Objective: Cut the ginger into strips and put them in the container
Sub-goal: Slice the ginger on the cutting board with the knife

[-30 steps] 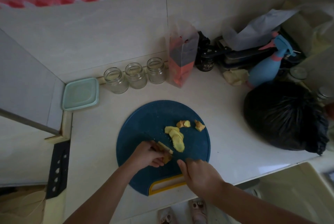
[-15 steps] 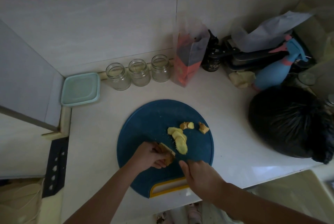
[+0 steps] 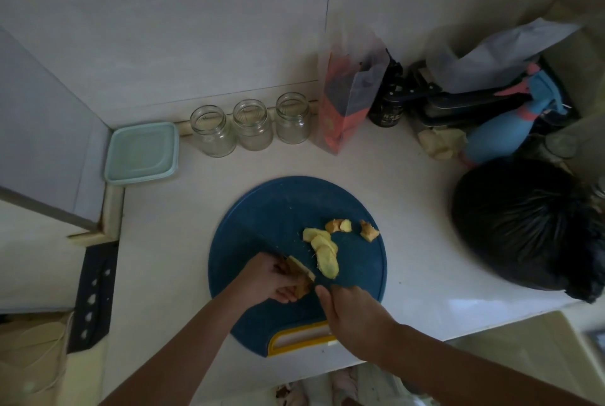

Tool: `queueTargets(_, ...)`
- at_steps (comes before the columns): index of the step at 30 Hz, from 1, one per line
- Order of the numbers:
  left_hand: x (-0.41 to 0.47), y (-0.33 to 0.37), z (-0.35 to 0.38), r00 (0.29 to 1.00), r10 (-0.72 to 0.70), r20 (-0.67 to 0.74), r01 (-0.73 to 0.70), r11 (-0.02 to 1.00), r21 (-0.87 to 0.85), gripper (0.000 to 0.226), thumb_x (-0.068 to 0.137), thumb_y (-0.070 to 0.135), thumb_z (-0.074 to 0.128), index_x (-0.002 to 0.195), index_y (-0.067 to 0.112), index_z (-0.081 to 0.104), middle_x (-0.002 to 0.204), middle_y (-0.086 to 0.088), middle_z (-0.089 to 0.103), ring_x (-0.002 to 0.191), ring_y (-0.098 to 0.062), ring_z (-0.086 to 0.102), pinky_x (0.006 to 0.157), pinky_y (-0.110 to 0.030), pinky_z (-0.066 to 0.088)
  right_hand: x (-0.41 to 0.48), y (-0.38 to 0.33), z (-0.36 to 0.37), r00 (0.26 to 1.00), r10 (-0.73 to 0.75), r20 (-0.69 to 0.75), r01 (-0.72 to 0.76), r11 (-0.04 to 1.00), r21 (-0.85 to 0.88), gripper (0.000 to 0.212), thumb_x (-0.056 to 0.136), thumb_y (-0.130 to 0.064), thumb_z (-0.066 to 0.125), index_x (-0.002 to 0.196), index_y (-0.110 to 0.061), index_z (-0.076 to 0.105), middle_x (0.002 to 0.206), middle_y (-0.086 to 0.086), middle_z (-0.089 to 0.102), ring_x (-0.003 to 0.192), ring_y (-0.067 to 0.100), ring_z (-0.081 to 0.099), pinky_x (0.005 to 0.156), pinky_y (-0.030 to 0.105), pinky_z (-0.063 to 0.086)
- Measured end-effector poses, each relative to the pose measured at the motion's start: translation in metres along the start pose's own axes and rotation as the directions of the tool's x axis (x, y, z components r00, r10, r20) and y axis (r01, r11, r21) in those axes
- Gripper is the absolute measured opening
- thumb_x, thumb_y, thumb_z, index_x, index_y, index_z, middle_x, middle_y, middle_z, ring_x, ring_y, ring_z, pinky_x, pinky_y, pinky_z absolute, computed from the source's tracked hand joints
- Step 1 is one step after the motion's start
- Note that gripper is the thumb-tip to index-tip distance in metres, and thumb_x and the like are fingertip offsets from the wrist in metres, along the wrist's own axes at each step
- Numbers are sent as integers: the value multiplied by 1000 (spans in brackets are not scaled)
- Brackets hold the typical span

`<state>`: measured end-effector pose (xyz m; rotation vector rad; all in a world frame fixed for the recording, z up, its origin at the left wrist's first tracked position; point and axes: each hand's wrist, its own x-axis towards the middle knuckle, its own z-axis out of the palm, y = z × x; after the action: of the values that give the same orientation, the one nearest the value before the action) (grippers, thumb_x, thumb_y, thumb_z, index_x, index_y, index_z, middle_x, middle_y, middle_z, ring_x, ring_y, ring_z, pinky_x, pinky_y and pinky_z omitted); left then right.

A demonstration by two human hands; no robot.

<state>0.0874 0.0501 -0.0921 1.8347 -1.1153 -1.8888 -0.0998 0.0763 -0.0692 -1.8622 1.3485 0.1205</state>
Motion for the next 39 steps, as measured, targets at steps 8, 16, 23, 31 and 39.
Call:
queueTargets(8,-1,3,-2,999,13,34,-15,999,38,11,85,17,67,83,6,65,71,-8,70,64,-17,69,65,-26,57,2,7,7,997,-16,-75,17,1000,2,48,99,-51,18,78,-19,47,74,6,56,70,28,59,71,41,51)
queueTargets(16,-5,6,-2,1000,4,23,-5,998,56,14,84,18,68,85,4,64,72,-13,69,65,-20,69,64,-29,58,11,-1,14,997,-4,-75,3,1000,-17,68,93,-61,4,76,-16,51,61,1,42,56,23,46,52,32,37)
queueTargets(23,-5,9,-3,998,4,61,-11,992,124,16,86,18,67,91,3,64,80,-15,69,70,-20,69,70,-30,58,2,-2,13,995,23,-101,-21,1000,17,48,100,-50,19,73,-19,44,72,5,52,70,27,56,69,39,49)
queueTargets(31,-2,11,-5,997,-6,72,-3,992,126,14,85,16,68,85,4,62,75,-14,68,65,-19,68,62,-27,56,19,-13,12,998,40,-45,-41,999,-12,65,98,-50,7,99,-7,55,65,-1,39,59,20,44,53,29,36)
queueTargets(39,0,11,-8,993,1,117,-17,991,134,13,86,17,67,85,4,62,76,-12,68,66,-19,68,60,-25,55,20,-13,18,992,70,-107,-63,996,66,50,101,-46,19,81,-14,53,72,6,50,69,27,53,61,34,40)
